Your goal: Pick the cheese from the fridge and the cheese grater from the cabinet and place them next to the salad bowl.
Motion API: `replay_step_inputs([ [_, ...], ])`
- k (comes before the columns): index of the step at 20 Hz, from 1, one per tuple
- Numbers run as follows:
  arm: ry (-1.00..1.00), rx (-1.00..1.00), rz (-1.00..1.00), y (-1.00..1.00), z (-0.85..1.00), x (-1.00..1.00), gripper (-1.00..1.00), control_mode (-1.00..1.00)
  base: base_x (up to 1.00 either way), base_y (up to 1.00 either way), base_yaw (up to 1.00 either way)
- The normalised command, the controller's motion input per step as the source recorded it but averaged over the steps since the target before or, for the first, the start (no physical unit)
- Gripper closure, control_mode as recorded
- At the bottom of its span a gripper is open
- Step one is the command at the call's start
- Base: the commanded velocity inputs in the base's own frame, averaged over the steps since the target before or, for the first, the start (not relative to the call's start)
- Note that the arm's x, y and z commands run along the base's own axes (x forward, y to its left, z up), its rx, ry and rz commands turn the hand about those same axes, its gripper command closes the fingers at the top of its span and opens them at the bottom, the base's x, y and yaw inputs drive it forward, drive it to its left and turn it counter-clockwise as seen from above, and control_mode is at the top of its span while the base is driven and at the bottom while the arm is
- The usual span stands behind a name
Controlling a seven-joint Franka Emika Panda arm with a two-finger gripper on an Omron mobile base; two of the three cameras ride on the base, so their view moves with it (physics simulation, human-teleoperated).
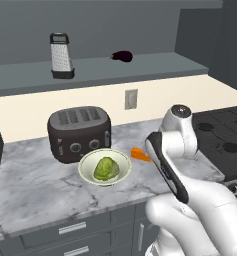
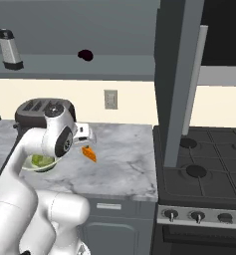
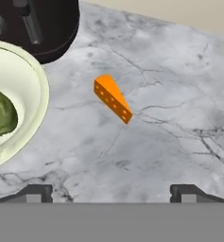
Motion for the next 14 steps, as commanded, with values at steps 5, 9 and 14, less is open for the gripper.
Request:
replay_step_inputs([
  [5, -0.05, 0.14, -0.15, 0.00, 0.77, -0.98, -1.00, -1.00, 0.00, 0.00, 0.00],
  [9, -0.13, 0.13, -0.11, -0.01, 0.86, -0.92, -1.00, -1.00, 0.00, 0.00, 0.00],
  [14, -0.15, 0.09, -0.07, 0.00, 1.00, -0.62, -1.00, -1.00, 0.00, 0.00, 0.00],
])
